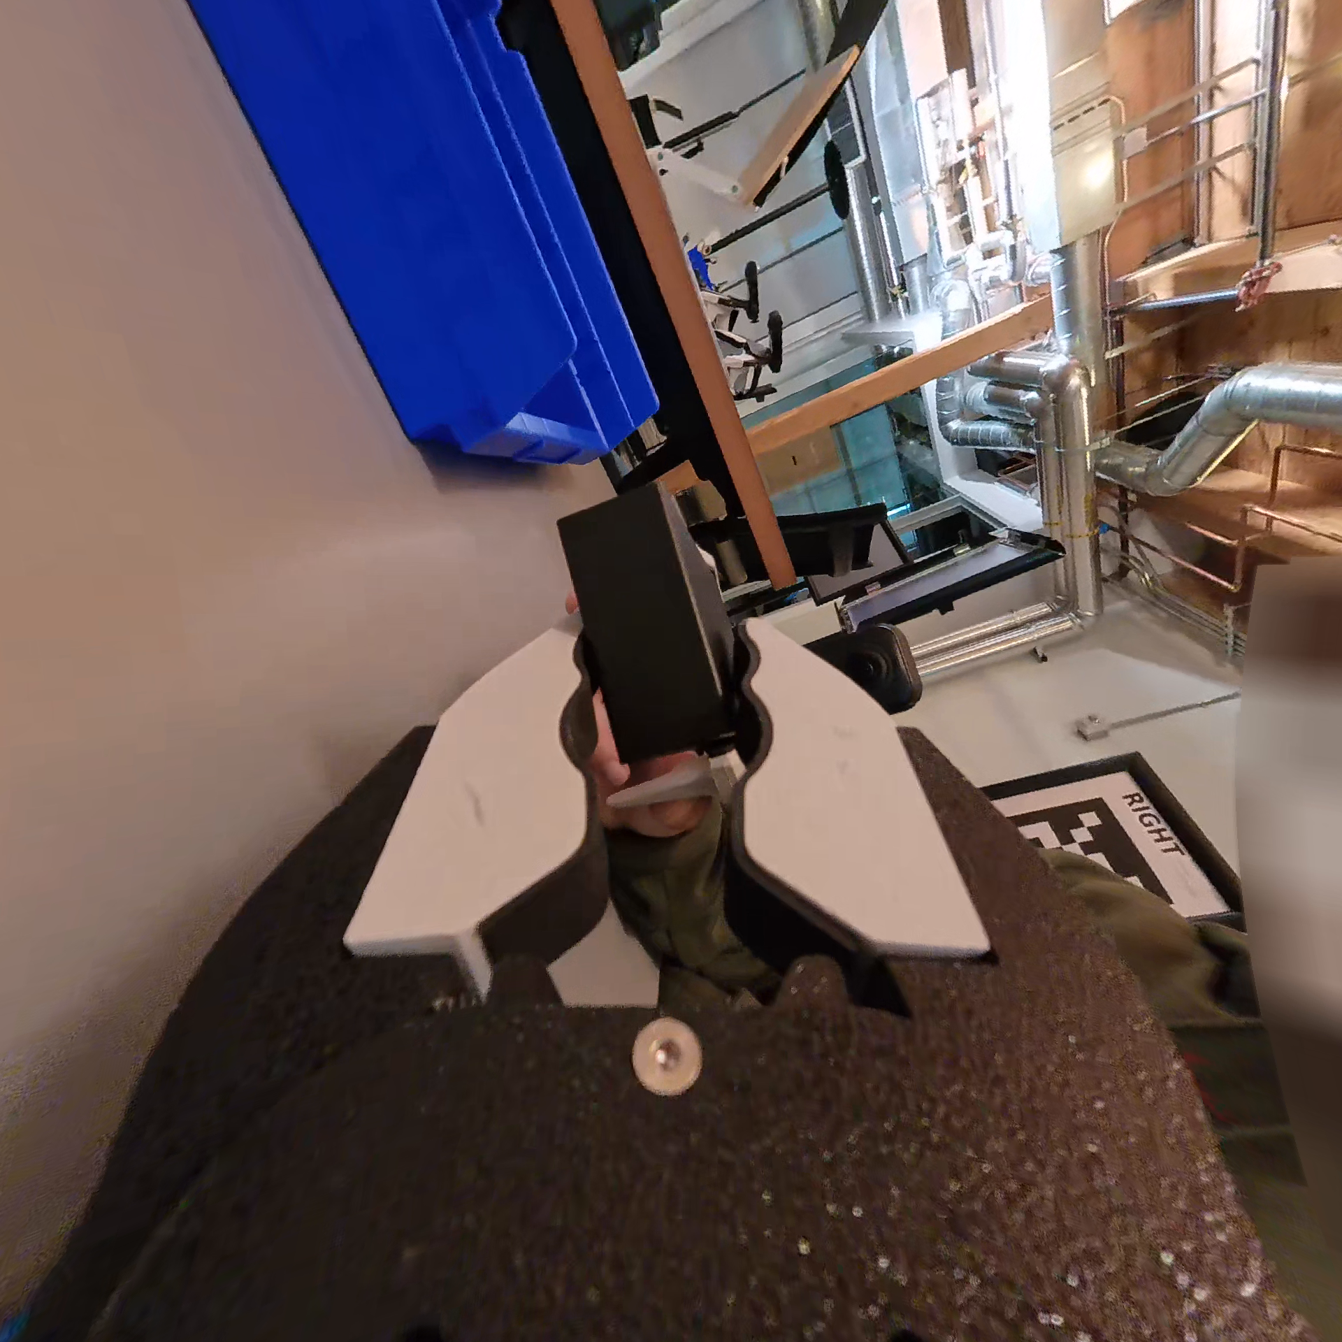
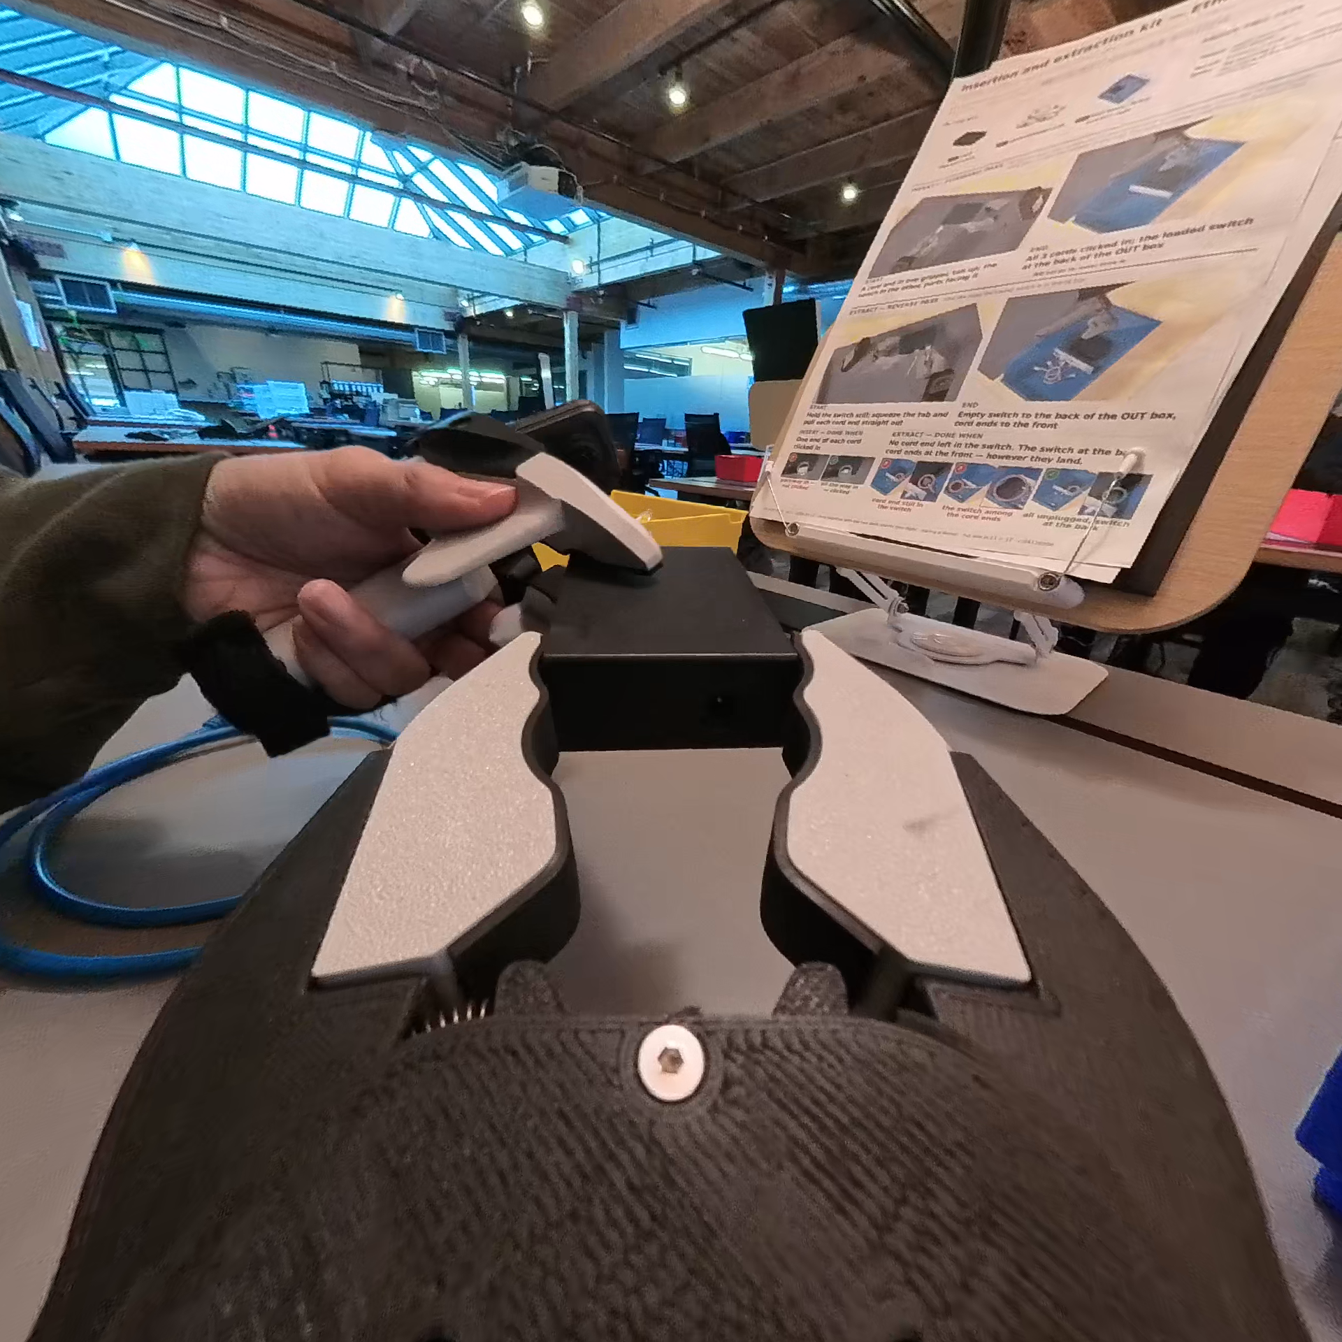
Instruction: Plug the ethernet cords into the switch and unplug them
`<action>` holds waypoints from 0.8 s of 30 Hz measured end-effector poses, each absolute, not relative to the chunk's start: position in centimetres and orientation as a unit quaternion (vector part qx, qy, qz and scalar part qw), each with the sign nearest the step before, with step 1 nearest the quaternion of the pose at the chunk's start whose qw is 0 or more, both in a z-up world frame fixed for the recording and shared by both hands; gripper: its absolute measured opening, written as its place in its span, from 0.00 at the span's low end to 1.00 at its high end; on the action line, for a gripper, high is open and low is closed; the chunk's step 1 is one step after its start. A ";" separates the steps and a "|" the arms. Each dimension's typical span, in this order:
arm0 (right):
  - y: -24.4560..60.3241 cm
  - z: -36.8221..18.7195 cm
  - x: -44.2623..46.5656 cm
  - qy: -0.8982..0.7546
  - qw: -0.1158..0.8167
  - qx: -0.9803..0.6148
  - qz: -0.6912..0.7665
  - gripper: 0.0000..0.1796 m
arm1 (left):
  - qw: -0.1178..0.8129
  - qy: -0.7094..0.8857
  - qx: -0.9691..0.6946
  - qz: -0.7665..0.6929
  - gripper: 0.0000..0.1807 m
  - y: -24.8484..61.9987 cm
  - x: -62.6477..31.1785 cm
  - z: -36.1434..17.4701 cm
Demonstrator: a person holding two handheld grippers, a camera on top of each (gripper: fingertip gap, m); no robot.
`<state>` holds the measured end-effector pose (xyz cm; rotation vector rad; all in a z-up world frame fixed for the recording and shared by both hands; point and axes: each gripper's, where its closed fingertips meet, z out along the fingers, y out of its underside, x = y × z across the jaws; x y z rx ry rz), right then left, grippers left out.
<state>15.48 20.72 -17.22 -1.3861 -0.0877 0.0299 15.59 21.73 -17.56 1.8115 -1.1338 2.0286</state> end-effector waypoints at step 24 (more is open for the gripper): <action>21.6 -18.2 15.5 -0.028 0.737 -0.675 0.037 0.34 | 0.044 -0.431 0.612 0.662 0.20 22.6 16.1 -16.7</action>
